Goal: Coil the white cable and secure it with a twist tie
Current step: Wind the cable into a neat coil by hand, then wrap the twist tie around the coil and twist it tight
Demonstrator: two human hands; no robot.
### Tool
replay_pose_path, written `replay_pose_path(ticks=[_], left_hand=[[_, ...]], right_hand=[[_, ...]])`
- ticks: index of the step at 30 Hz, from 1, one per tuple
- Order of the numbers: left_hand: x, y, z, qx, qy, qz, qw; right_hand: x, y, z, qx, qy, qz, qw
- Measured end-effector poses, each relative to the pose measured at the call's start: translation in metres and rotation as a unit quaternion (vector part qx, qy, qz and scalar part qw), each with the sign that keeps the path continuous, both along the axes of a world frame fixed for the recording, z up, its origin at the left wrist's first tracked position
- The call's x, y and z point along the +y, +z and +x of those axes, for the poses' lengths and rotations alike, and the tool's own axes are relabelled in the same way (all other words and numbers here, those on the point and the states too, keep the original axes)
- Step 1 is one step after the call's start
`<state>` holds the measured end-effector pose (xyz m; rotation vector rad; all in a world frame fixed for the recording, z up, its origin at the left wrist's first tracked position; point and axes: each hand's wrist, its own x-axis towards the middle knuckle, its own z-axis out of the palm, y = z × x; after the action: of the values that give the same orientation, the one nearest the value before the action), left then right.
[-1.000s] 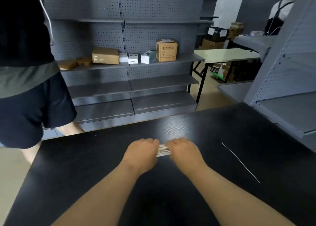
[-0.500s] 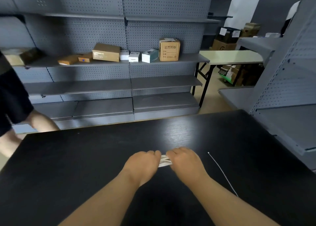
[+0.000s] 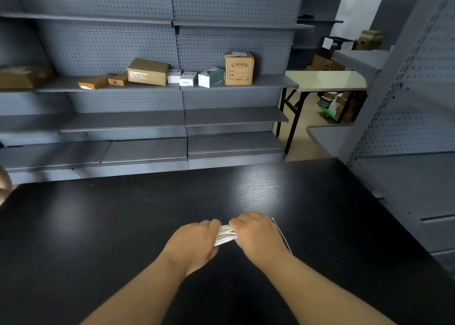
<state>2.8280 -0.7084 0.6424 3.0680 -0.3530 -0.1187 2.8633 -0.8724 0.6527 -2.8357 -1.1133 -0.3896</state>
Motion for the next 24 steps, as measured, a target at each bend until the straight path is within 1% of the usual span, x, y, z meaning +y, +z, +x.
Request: replay_pose_path(ticks=[5,10,11,14,15,17,20,24], left_hand=[[-0.019,-0.009,0.009,0.015,-0.025,0.016,0.999],[-0.036,-0.022,0.021,0.048,-0.032,0.031,0.998],[-0.037,-0.025,0.022,0.053,-0.032,0.035,0.997],[-0.031,-0.035,0.026,0.068,-0.026,0.050,0.996],[-0.028,-0.039,0.027,0.072,-0.017,0.052,0.996],[-0.020,-0.044,0.029,0.076,0.009,0.049,0.996],[-0.016,-0.049,0.030,0.070,0.035,0.048,0.996],[-0.018,-0.054,0.032,0.062,0.042,0.049,0.996]], right_hand=[[-0.017,-0.017,0.002,0.000,-0.024,0.011,1.000],[-0.032,-0.038,0.007,0.040,-0.046,0.047,0.997],[-0.035,-0.042,0.009,0.056,-0.045,0.045,0.996],[-0.047,-0.056,0.016,0.182,-0.047,0.035,0.982],[-0.052,-0.059,0.018,0.194,-0.055,0.044,0.979],[-0.063,-0.064,0.022,0.180,-0.088,0.069,0.977],[-0.078,-0.073,0.029,0.153,-0.177,0.067,0.970],[-0.091,-0.087,0.034,0.165,-0.287,0.071,0.941]])
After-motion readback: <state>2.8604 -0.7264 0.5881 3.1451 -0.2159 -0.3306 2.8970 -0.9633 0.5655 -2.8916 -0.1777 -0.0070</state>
